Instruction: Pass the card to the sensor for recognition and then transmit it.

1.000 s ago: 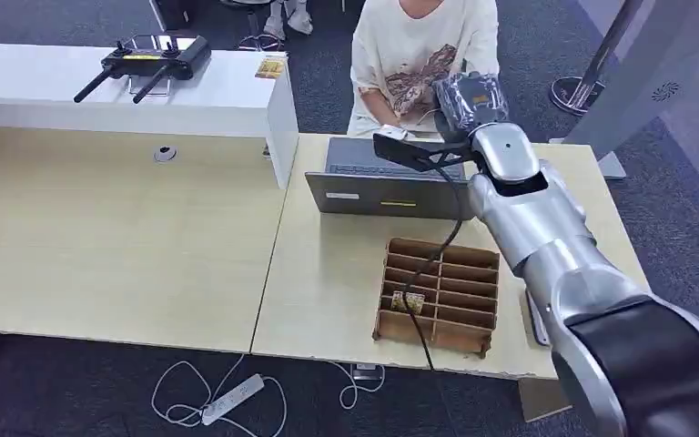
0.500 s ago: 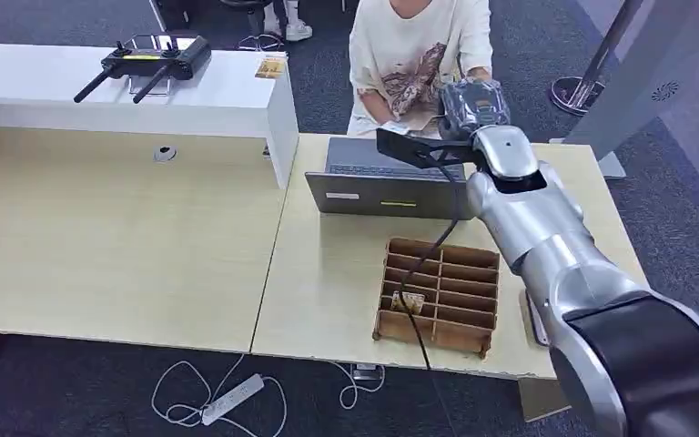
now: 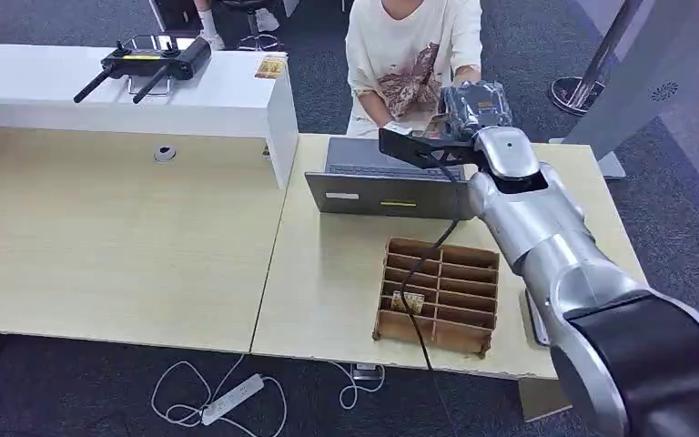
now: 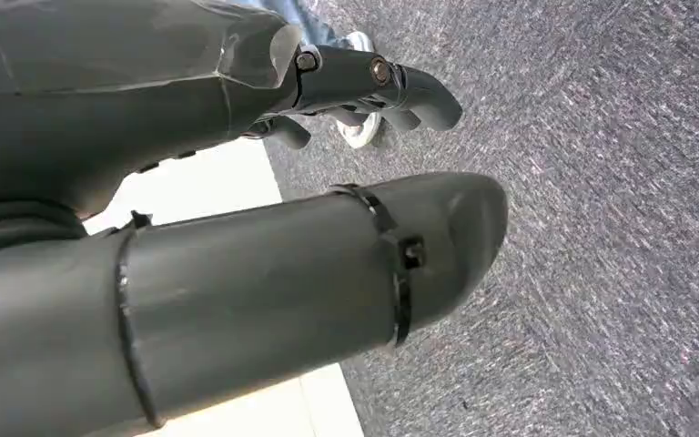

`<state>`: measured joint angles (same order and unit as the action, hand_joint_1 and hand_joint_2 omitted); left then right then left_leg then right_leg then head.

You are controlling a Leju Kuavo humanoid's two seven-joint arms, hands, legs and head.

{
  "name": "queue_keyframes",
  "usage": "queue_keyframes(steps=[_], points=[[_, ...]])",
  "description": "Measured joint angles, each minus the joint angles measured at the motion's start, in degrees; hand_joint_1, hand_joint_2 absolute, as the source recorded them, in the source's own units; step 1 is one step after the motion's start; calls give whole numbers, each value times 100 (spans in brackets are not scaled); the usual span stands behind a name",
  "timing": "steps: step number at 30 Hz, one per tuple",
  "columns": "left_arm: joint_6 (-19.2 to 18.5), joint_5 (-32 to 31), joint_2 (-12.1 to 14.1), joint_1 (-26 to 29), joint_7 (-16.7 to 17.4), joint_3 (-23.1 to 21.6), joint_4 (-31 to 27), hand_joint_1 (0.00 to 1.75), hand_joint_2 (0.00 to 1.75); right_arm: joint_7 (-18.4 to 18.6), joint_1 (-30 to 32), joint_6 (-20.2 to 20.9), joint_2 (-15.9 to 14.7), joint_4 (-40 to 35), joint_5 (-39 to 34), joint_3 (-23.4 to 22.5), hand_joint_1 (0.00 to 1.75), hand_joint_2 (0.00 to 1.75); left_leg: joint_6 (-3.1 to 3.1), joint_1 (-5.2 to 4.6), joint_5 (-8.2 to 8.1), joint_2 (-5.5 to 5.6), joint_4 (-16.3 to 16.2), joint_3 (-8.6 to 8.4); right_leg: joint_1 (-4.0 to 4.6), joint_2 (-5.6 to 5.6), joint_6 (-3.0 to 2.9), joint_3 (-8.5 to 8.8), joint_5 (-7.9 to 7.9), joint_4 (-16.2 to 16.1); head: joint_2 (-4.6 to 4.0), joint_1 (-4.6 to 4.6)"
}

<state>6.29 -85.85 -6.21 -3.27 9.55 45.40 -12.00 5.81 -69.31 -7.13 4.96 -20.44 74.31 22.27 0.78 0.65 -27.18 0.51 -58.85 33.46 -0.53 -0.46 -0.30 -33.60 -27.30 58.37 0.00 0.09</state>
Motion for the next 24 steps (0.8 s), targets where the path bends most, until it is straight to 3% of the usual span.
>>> queue_keyframes(steps=[14,20,24], points=[[15,4,0,0,17,0,0,0,0,-103,-1,-201,0,13,-35,0,0,175,0,0,0,0,0,0,0,0,0,0,1,0,0,0],[28,11,0,0,42,0,0,0,0,-448,2,-1120,11,-68,-483,-158,0,175,0,0,0,0,0,1,0,-1,0,0,1,1,0,2],[50,13,-2,-2,66,2,0,0,0,-882,52,-1935,54,-253,-932,-384,0,175,0,0,0,0,0,1,0,0,0,0,1,1,0,0]])
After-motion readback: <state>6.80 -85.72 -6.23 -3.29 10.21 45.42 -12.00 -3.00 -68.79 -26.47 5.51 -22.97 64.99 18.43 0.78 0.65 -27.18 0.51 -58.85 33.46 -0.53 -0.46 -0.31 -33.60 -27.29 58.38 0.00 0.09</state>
